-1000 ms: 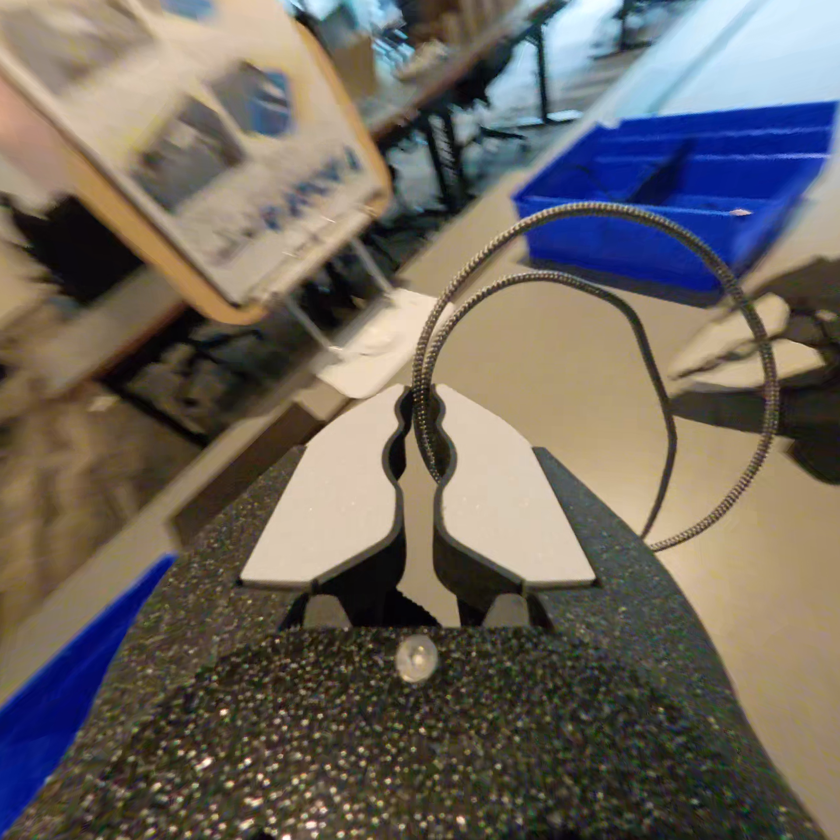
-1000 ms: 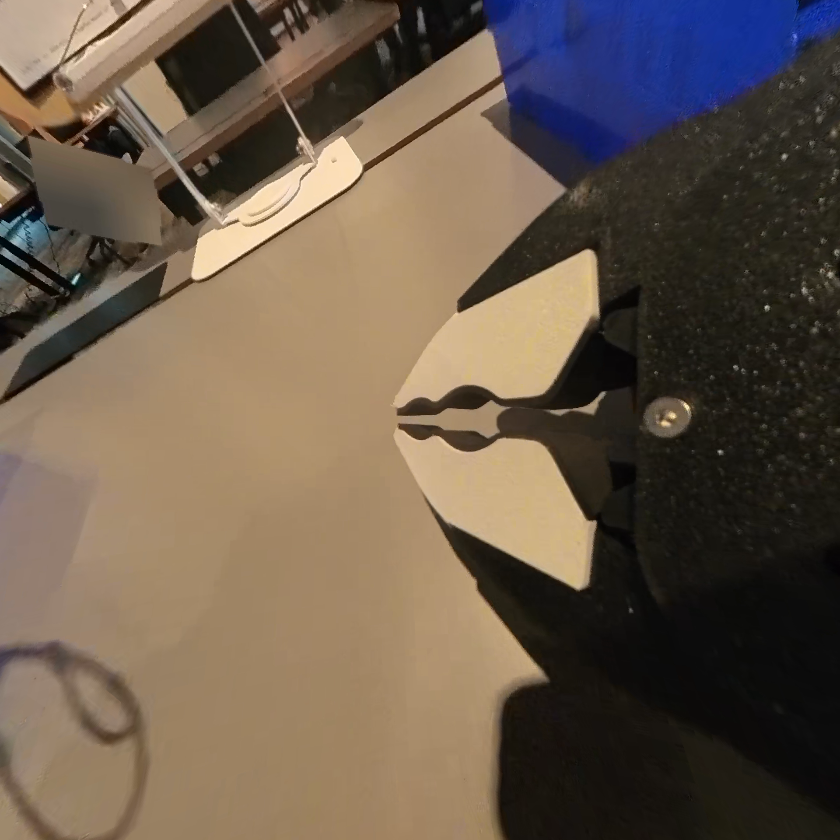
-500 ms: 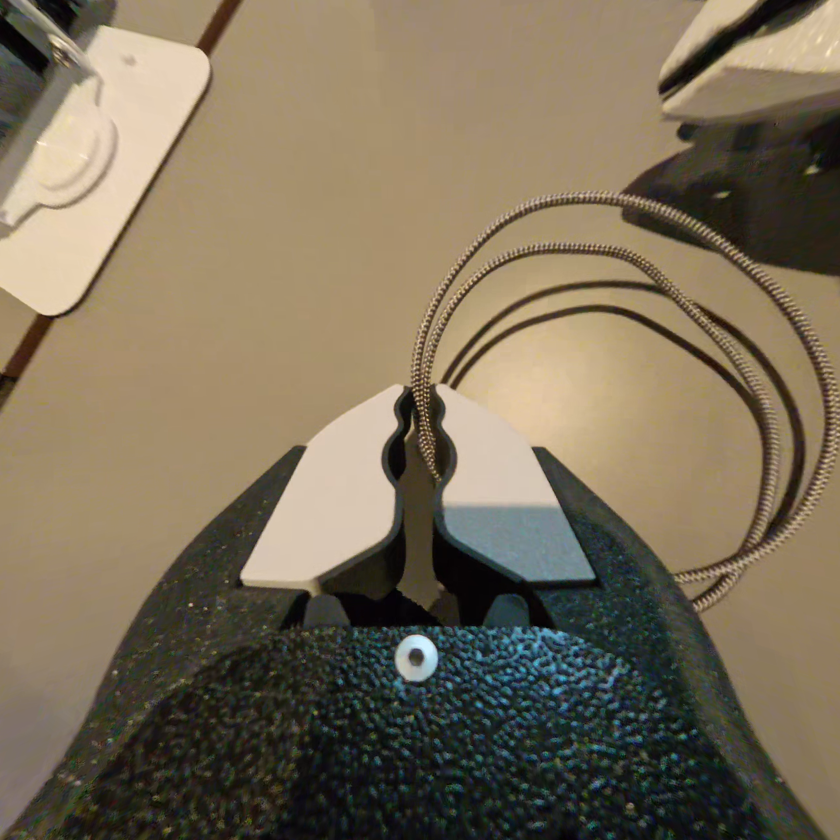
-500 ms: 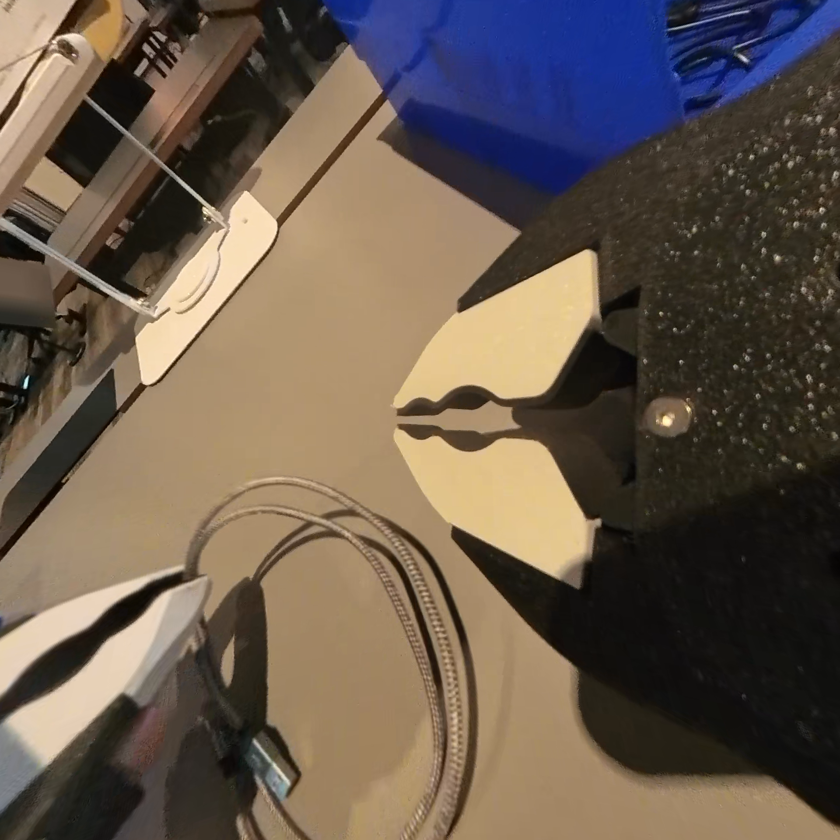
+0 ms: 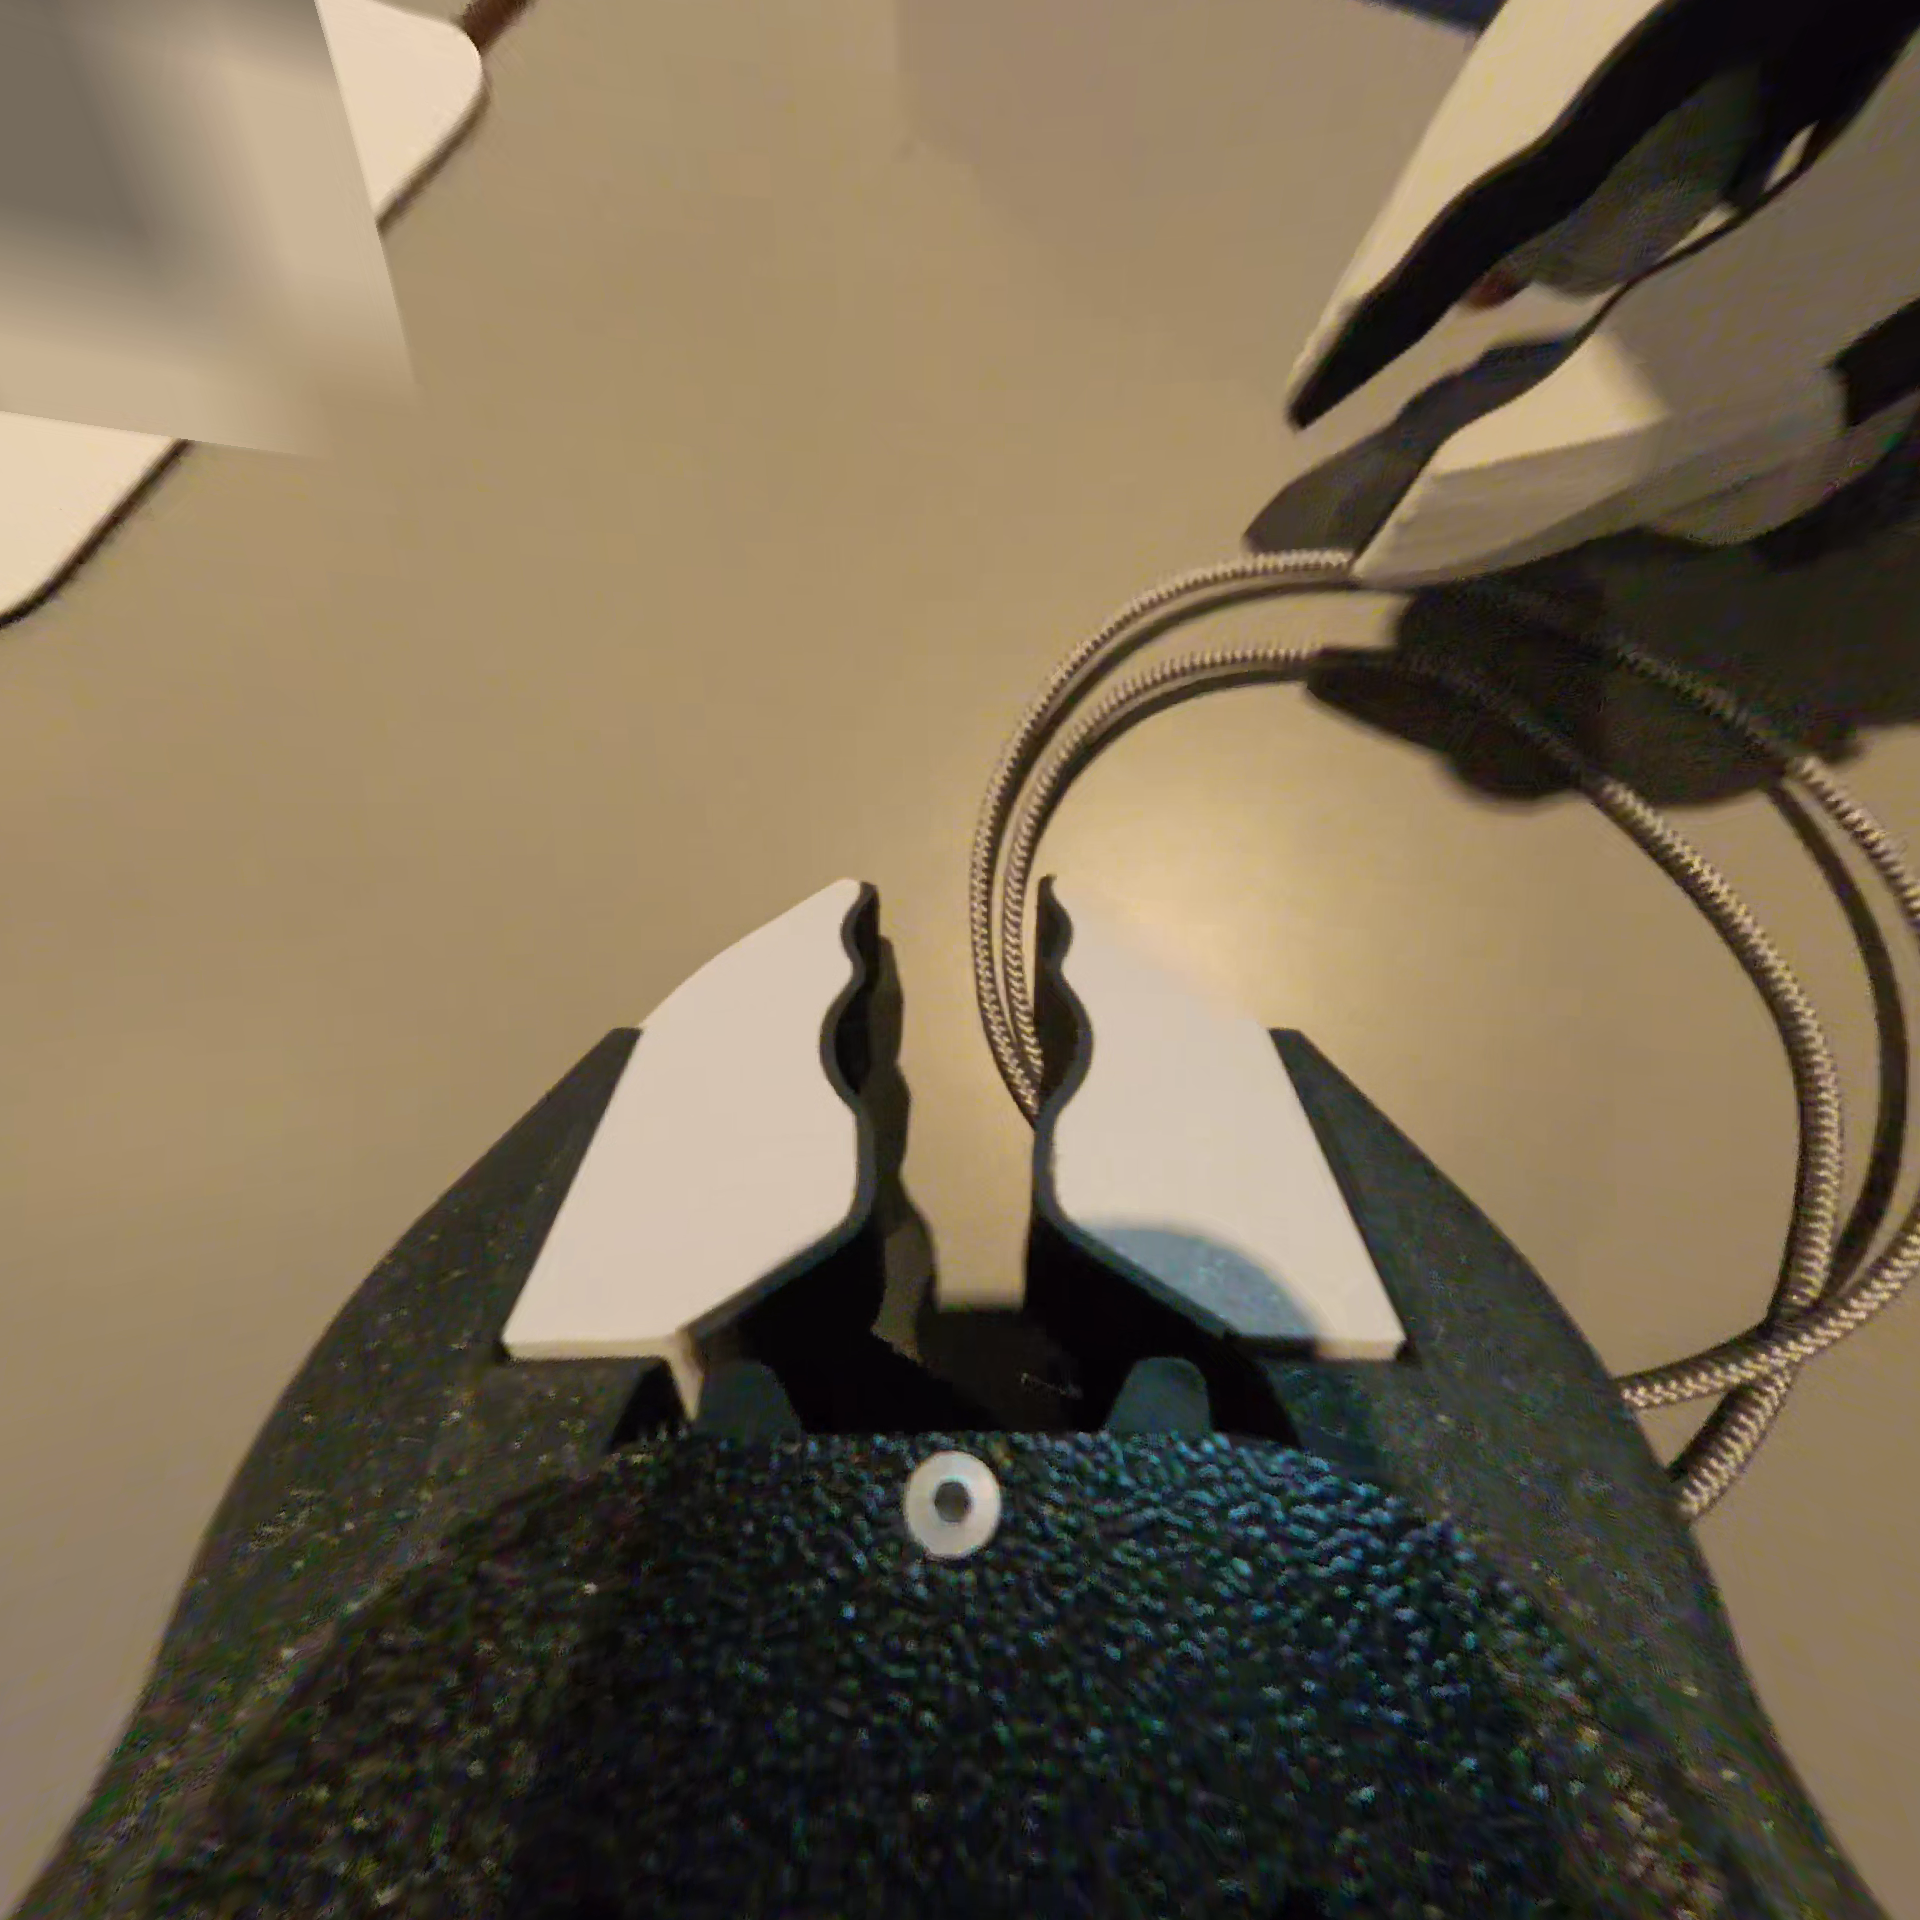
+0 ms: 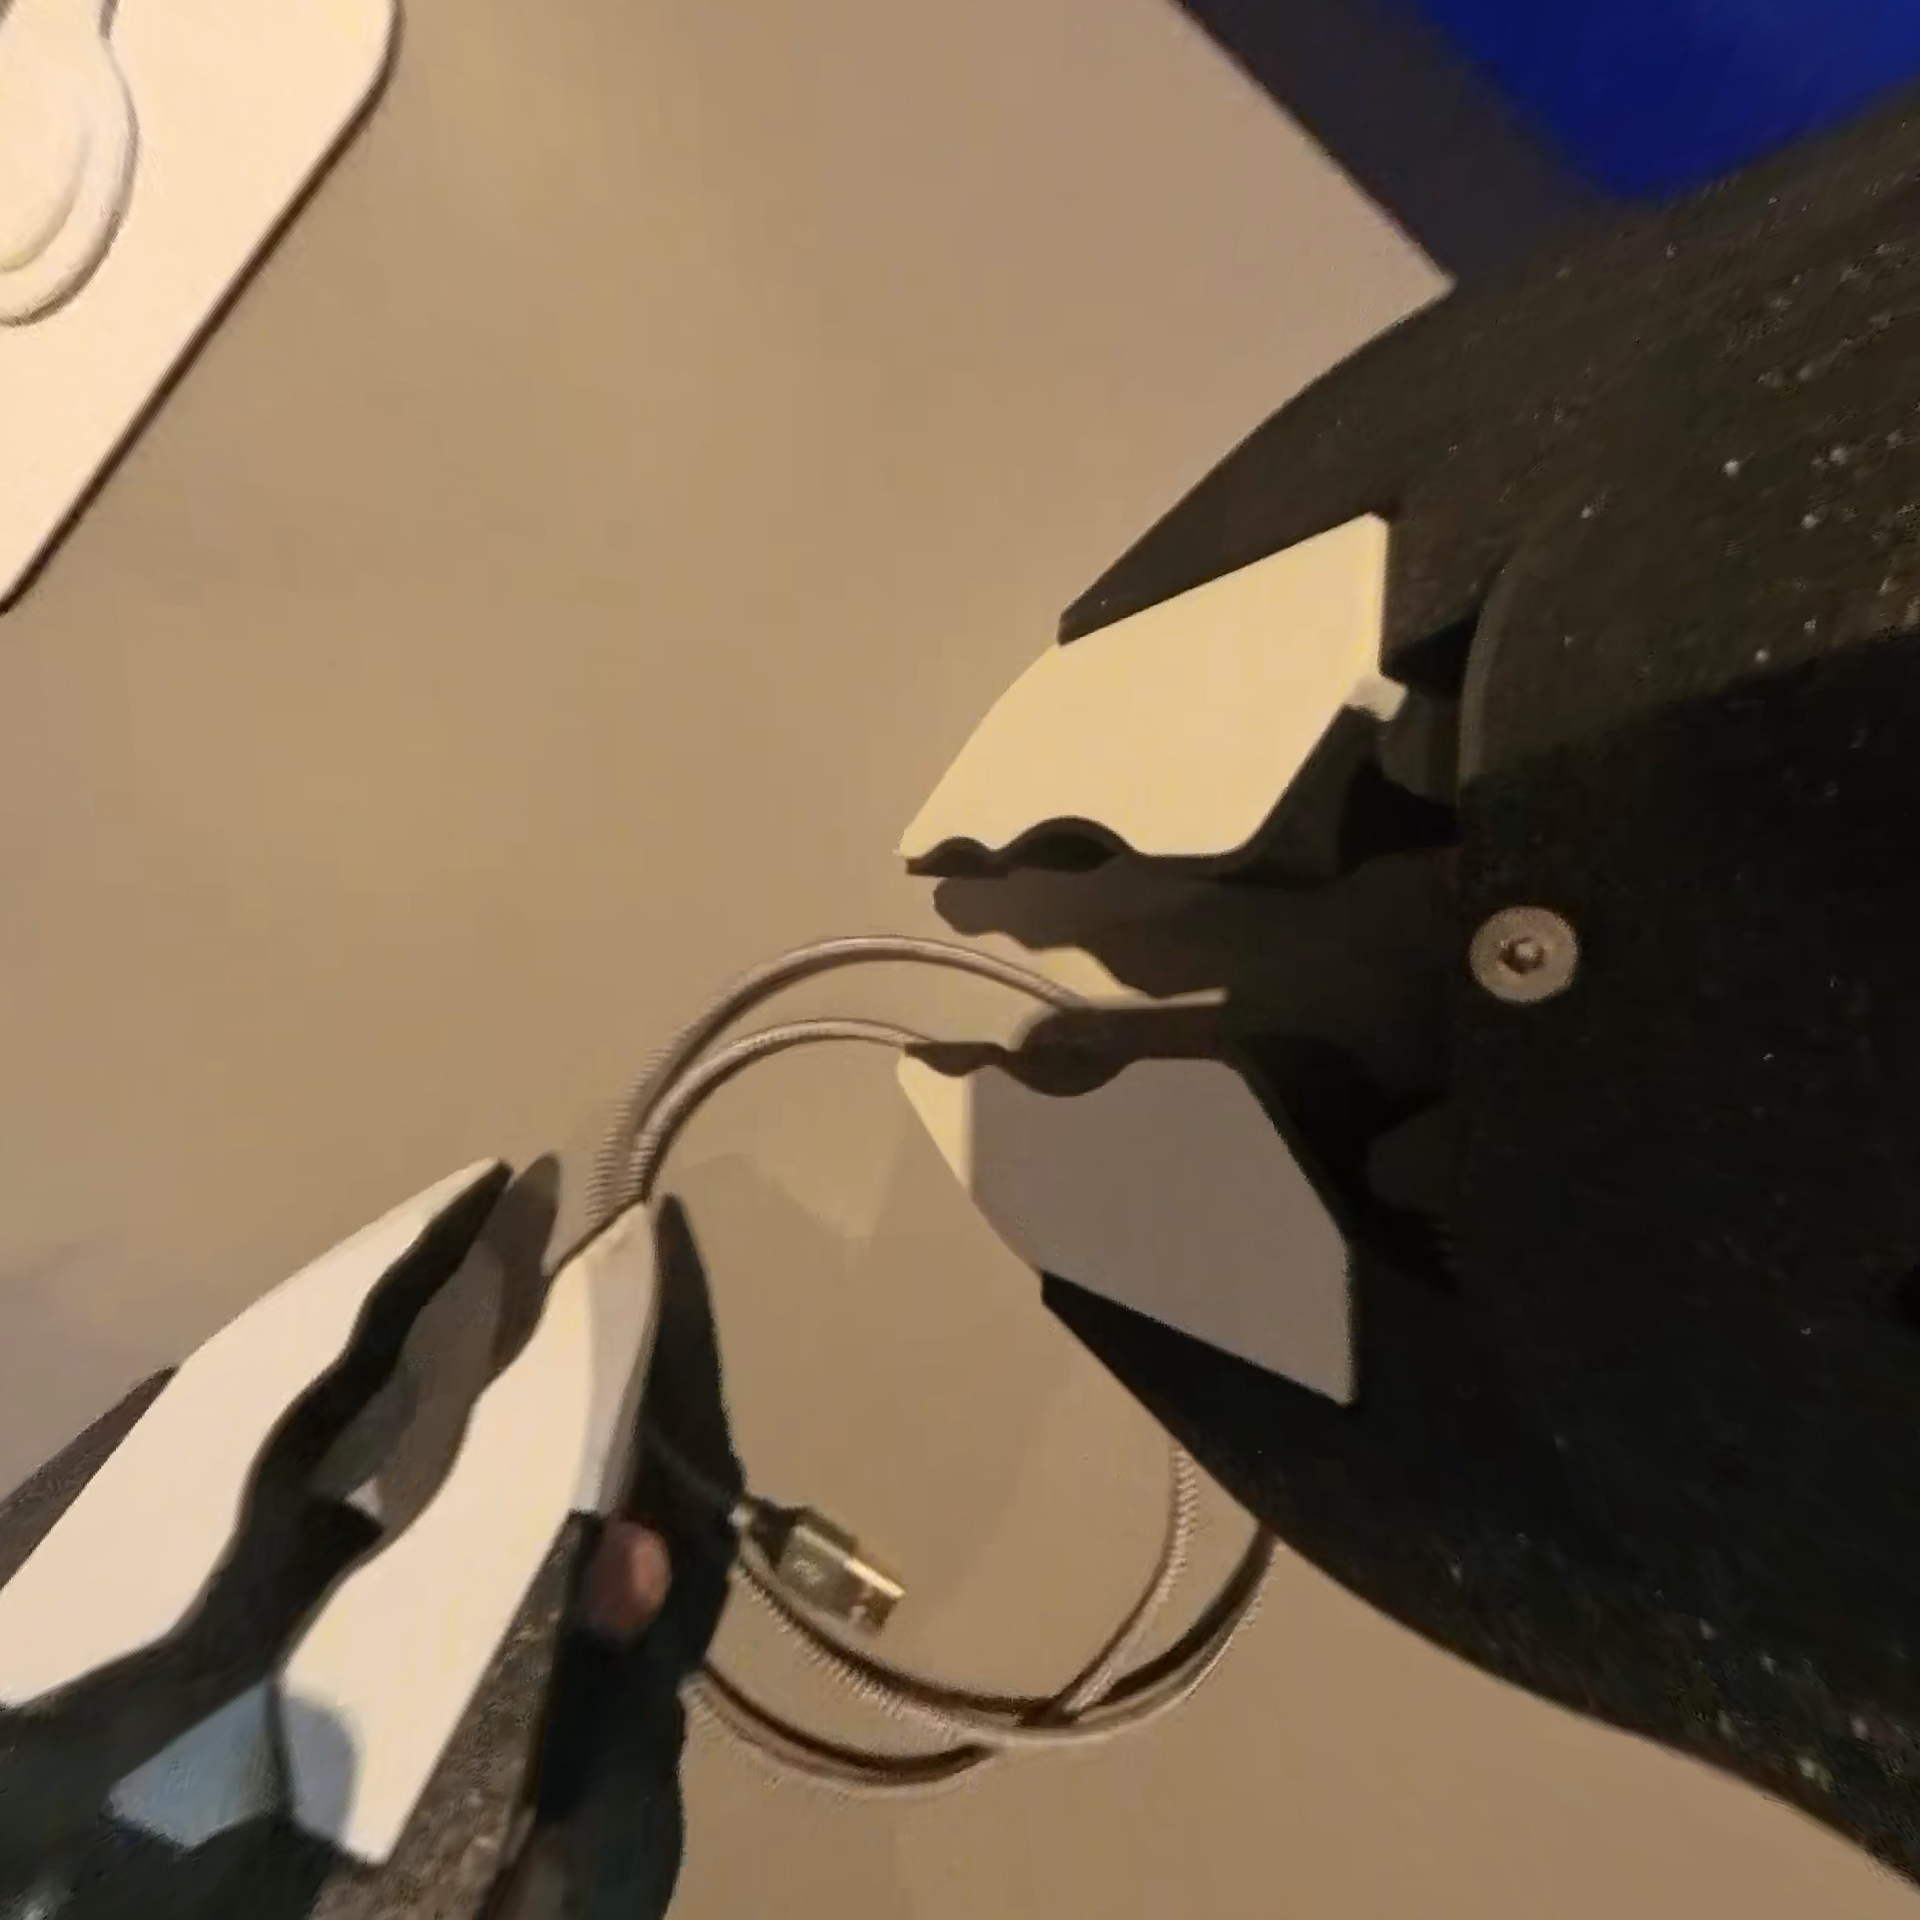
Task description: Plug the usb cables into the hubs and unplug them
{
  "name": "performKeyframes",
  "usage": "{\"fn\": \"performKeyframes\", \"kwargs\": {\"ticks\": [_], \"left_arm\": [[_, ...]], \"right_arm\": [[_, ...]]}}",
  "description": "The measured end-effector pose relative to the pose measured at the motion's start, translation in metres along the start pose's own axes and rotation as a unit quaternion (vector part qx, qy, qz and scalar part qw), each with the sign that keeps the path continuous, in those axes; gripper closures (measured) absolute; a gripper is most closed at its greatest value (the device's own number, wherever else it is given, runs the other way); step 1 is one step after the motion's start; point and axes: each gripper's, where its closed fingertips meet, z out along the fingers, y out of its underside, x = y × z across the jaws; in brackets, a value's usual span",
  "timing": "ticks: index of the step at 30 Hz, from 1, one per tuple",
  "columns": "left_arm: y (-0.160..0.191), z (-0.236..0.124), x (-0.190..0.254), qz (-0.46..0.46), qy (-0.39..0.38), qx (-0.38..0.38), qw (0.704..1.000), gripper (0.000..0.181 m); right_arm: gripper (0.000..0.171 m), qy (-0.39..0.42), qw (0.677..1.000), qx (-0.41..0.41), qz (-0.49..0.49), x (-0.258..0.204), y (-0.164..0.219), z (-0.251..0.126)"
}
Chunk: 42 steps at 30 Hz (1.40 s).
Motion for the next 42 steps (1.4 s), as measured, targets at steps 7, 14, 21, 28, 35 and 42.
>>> {"fn": "performKeyframes", "kwargs": {"ticks": [7, 14, 21, 28, 35, 42], "left_arm": [[-0.035, -0.035, -0.038, -0.1, -0.022, 0.179, 0.979, 0.147], [-0.022, -0.038, -0.064, -0.119, -0.074, 0.17, 0.975, 0.149], [-0.017, -0.032, -0.06, -0.097, -0.081, 0.144, 0.982, 0.149], [-0.012, -0.025, -0.06, -0.089, -0.083, 0.123, 0.985, 0.15], [-0.011, -0.021, -0.055, -0.077, -0.071, 0.11, 0.988, 0.157], [-0.011, -0.026, -0.063, -0.074, -0.092, 0.122, 0.985, 0.16]], "right_arm": [[0.135, 0.024, 1.0, -0.007, -0.003, 0.009, -0.019, 0.031], [0.131, 0.04, 0.997, -0.046, -0.042, -0.003, -0.001, 0.031], [0.135, 0.044, 0.996, -0.052, -0.063, -0.009, 0.0, 0.03], [0.16, 0.017, 0.997, -0.04, -0.059, -0.019, 0.0, 0.031], [0.167, 0.011, 0.997, -0.031, -0.074, -0.021, -0.001, 0.032], [0.168, 0.055, 0.989, 0.029, -0.131, -0.01, -0.021, 0.021]]}}
